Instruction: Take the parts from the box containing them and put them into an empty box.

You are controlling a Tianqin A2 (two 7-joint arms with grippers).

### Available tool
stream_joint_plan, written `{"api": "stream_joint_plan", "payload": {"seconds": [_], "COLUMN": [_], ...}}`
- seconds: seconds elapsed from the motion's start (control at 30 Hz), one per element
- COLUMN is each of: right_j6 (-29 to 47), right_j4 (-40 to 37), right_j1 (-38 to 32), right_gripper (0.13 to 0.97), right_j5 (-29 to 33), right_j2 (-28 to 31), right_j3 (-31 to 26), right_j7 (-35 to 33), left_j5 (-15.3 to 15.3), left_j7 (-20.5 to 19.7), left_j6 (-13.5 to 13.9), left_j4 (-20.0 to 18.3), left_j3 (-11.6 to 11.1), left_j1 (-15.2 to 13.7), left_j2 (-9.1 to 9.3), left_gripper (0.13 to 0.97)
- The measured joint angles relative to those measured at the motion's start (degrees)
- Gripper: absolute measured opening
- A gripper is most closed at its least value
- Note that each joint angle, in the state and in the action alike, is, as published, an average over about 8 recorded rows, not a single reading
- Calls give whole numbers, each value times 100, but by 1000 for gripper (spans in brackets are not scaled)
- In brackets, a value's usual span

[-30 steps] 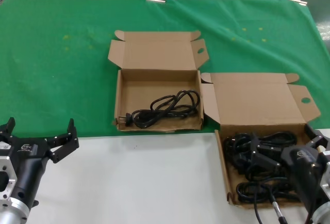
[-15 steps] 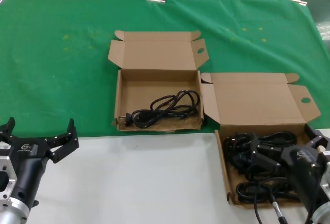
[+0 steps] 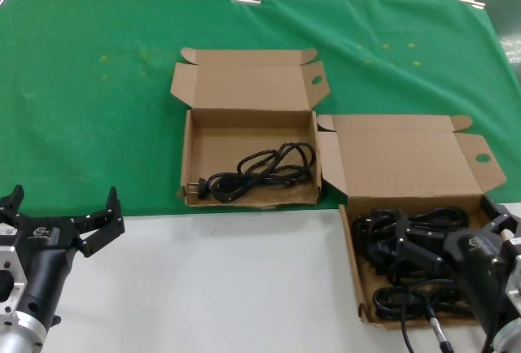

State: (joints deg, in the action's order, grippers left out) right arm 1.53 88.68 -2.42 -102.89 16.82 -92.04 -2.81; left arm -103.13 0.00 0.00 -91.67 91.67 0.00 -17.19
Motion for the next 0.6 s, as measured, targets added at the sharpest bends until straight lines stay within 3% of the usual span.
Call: {"api": "stream_joint_plan", "payload": {"seconds": [0.6], "right_j6": [0], "right_j4": [0], "right_j1": [0], "right_gripper": [966], "right_j5": [0], "right_j2": [0], "right_j3": [0], "right_j7": [0], "left_j5": [0], "left_j7": [0], "left_j6": [0], "left_j4": [0], "left_j3": [0], "left_j1": [0], "left_j2": [0], "left_gripper": [966]}}
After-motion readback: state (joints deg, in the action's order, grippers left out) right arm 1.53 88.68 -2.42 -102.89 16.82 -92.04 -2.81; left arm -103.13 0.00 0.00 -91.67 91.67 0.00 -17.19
